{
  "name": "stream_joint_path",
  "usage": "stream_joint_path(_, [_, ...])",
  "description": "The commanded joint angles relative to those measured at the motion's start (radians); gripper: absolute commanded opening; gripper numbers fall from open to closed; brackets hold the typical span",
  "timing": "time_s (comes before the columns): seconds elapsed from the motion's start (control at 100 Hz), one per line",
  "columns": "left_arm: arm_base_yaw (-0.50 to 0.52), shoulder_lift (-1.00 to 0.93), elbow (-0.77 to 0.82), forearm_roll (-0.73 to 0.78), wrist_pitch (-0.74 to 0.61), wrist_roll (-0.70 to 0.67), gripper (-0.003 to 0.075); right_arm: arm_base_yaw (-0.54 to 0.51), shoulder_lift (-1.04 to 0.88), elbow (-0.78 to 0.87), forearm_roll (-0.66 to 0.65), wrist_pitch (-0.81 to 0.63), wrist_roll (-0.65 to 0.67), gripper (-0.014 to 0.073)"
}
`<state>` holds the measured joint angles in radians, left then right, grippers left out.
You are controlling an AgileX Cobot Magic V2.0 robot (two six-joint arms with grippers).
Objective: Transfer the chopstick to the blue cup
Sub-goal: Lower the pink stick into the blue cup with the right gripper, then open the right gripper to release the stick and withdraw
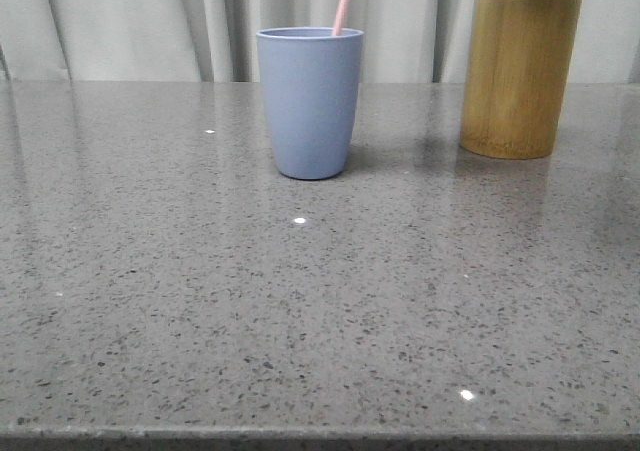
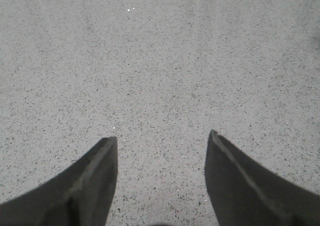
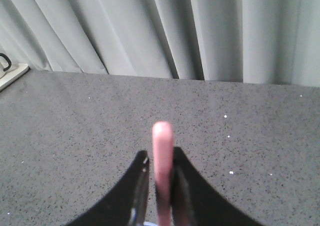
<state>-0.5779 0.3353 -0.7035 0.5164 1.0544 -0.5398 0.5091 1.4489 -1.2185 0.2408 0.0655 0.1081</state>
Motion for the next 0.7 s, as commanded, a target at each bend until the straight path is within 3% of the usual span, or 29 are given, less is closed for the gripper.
stream_joint_path(0.0, [-0.002, 0.012, -0.022, 0.029, -0.055, -0.007, 0.0390, 0.001, -0.036, -0.036, -0.012, -0.052, 0.000, 0.0292])
stream_joint_path(0.08, [-0.002, 0.012, -0.022, 0.029, -0.055, -0.007, 0.0390, 0.001, -0.036, -0.036, -0.012, -0.054, 0.000, 0.0405])
stream_joint_path(0.15, [-0.002, 0.012, -0.022, 0.029, -0.055, -0.007, 0.0390, 0.001, -0.036, -0.036, -0.012, -0.057, 0.000, 0.0446])
stream_joint_path(0.45, [-0.002, 0.012, -0.022, 0.029, -0.055, -0.007, 0.0390, -0.030, -0.105, -0.069, -0.015, 0.052, -0.072, 0.0447])
stream_joint_path(0.69, [-0.002, 0.012, -0.022, 0.029, -0.055, -0.007, 0.0390, -0.204, -0.280, -0.072, -0.078, 0.289, -0.102, 0.0447])
